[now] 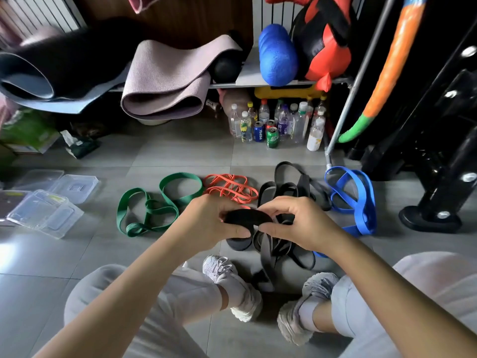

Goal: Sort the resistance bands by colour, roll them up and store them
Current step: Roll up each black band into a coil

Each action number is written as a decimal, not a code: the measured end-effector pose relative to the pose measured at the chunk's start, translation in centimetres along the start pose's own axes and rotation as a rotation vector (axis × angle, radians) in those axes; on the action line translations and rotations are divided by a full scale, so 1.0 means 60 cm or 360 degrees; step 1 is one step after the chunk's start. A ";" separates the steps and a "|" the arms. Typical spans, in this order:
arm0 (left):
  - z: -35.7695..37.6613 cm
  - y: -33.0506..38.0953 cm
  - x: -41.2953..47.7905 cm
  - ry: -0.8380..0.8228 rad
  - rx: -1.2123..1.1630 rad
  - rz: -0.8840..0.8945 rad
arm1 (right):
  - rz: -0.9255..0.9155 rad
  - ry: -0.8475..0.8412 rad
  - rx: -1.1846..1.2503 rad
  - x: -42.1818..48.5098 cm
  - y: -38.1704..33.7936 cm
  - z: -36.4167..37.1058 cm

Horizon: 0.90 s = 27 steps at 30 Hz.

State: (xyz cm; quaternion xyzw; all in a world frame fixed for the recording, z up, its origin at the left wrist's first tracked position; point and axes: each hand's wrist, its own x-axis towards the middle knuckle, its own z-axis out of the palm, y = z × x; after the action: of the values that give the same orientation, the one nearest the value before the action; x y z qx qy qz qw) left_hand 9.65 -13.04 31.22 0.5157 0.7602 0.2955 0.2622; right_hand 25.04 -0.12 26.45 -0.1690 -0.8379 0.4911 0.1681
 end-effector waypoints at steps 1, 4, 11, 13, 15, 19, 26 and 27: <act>0.000 0.003 -0.002 0.0018 -0.0083 0.0016 | -0.0012 0.0003 0.0052 -0.002 -0.004 -0.001; 0.002 0.011 -0.010 0.0075 -0.0456 0.0067 | -0.0013 -0.0026 0.0321 -0.012 -0.007 0.008; 0.042 0.005 -0.026 0.0101 -0.1463 -0.0113 | 0.0047 0.0304 0.0869 -0.034 0.000 0.034; 0.045 -0.004 -0.026 0.0184 -0.1095 -0.0056 | 0.0070 0.0245 0.0687 -0.037 0.000 0.032; 0.036 -0.010 -0.025 0.0211 -0.0497 0.0092 | 0.0105 0.0129 0.0434 -0.040 0.002 0.025; 0.016 0.010 -0.023 0.0044 0.0211 0.0229 | 0.0052 0.0059 0.0003 -0.038 -0.001 0.018; 0.025 -0.004 -0.030 0.0253 -0.0454 0.0178 | 0.0058 0.0238 0.0230 -0.047 -0.005 0.008; 0.029 -0.006 -0.032 0.0252 -0.0618 0.0148 | 0.0068 0.0262 0.0219 -0.050 -0.002 0.010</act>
State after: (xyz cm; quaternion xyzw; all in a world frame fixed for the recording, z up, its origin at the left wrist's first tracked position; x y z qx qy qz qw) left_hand 11.30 -14.62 29.92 0.4651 0.6826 0.4878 0.2823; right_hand 27.39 -2.00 25.93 -0.2146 -0.7817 0.5353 0.2372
